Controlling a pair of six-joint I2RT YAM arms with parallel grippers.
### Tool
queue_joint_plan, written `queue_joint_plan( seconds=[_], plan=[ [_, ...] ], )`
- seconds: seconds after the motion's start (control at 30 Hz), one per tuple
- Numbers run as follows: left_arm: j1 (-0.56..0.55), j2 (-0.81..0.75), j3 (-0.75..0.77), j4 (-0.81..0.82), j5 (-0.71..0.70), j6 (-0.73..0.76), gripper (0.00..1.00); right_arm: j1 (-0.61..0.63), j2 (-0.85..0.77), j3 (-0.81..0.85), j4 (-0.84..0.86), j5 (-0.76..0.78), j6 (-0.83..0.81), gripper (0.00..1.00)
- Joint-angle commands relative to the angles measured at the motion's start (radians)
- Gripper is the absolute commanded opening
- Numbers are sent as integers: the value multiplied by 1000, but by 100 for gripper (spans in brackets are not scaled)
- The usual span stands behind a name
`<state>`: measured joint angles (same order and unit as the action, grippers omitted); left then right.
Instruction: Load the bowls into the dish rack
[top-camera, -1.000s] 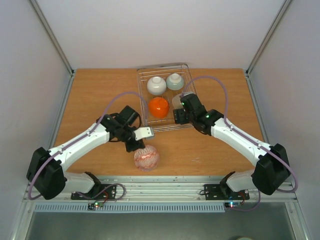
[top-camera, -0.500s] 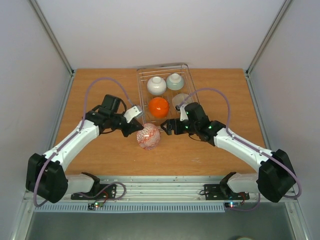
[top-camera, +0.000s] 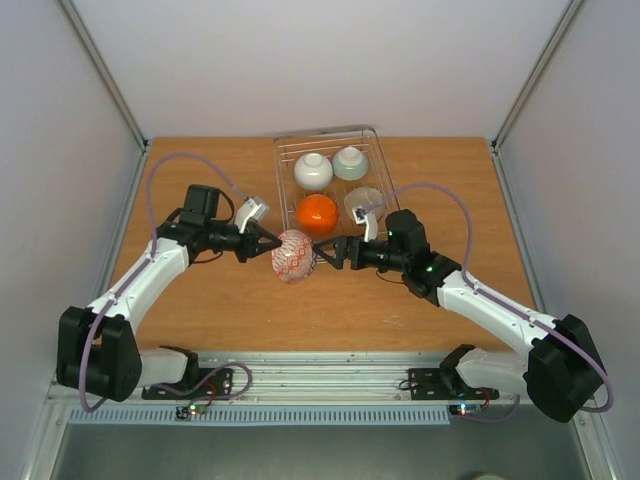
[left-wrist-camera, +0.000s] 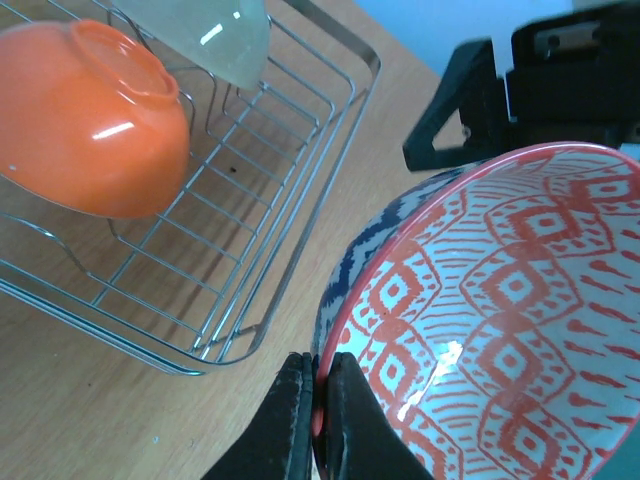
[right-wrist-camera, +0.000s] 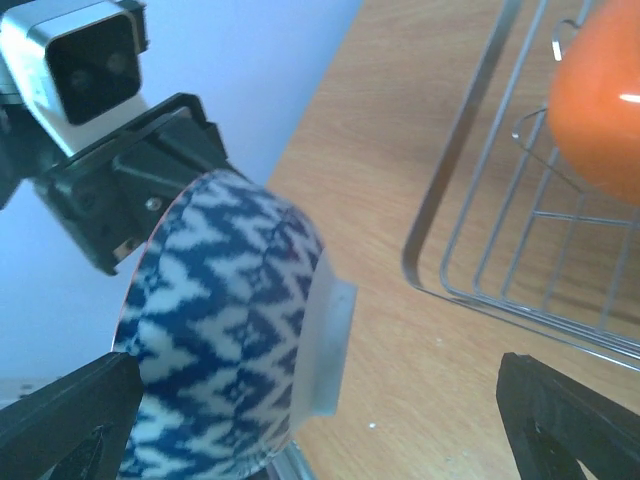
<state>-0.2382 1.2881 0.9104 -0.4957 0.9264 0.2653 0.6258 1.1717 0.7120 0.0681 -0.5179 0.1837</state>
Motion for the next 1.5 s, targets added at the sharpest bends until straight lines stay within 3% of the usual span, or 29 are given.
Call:
queue_joint_plan(
  seconds=[0.0, 0.5, 1.17, 1.47],
  plan=[
    [30, 0, -10, 125, 124, -72, 0, -8, 19, -40, 165, -106, 77, 98],
    [31, 6, -19, 129, 130, -83, 0, -10, 198, -130, 718, -336, 307, 99],
    [31, 60, -18, 139, 26, -96, 0, 17, 123, -99, 567, -354, 209, 98],
    [31, 43, -26, 148, 33, -103, 0, 47, 189, -84, 603, -362, 221, 98]
  ],
)
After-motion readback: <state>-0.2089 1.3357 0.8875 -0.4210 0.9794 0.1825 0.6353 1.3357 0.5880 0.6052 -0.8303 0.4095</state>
